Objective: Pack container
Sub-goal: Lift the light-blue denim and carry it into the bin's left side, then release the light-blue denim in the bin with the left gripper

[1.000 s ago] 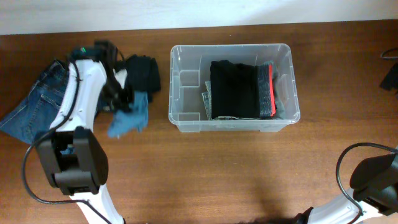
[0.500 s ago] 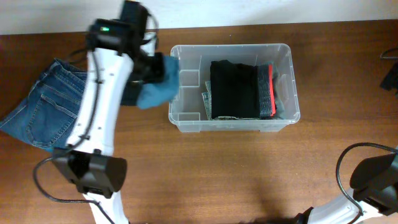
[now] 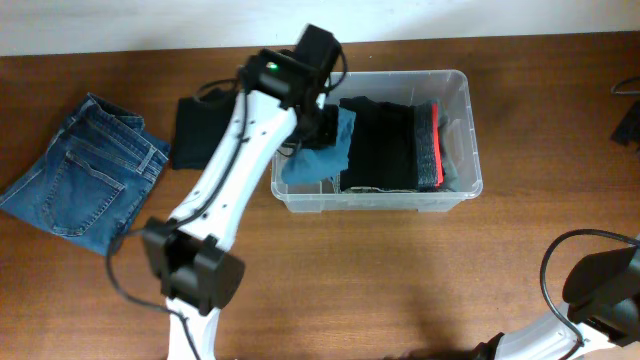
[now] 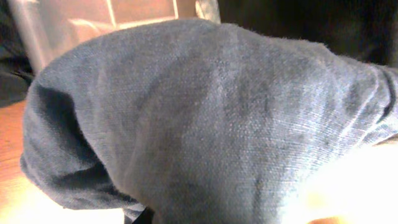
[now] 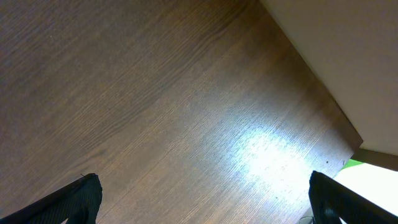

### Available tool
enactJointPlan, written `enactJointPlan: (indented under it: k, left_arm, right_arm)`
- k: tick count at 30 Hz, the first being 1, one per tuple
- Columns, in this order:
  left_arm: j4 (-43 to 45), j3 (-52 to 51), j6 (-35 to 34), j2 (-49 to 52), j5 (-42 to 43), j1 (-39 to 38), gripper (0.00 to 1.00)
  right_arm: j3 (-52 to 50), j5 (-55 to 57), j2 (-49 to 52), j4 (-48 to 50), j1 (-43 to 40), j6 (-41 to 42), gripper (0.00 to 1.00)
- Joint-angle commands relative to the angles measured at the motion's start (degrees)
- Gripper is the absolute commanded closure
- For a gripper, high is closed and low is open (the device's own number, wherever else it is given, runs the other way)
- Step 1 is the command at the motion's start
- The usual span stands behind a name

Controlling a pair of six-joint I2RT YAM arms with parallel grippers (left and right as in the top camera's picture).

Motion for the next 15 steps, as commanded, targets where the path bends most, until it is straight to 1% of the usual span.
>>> enactJointPlan:
  k: [1,7,10,11,12,13,15]
  left_arm:
    - [-0.59,0.76,-1.03,3.61,-1.27,-0.02,0.99]
    - [-1.44,0.72,-1.05,7.1,-1.42,-0.02,1.0]
    - [-2.05,0.72,-1.68,7.61,-3.37,-0.02,0.99]
    - [-2.19,0.72,-1.68,7.61,-3.85,-0.02,0.91]
    - [-2.32,0.72,-1.66,7.61,-3.96,-0.02,0.72]
    - [-2.36,0.72,-1.66,7.61,-4.07,-0.02,0.59]
    - [-2.58,0.72,-1.66,7.61,-4.26,-0.02,0.56]
  right_arm:
    - [0.22,0.85,-0.02,0.07,0.04,0.39,0.02]
    - [0.22,0.85,-0.02,0.04,0.04,0.39,0.02]
    - [0.22,0.85,-0.02,0.07,0.04,0.39,0.02]
    - [0.22,0.85,-0.02,0.04,0.04,0.39,0.02]
    - [0.22,0.85,-0.02,0.07,0.04,0.39,0.02]
    - [0.22,0.85,-0.02,0.04,0.04,0.39,0.02]
    - [0.22,0.85,-0.02,0.07,0.04,0.39,0.02]
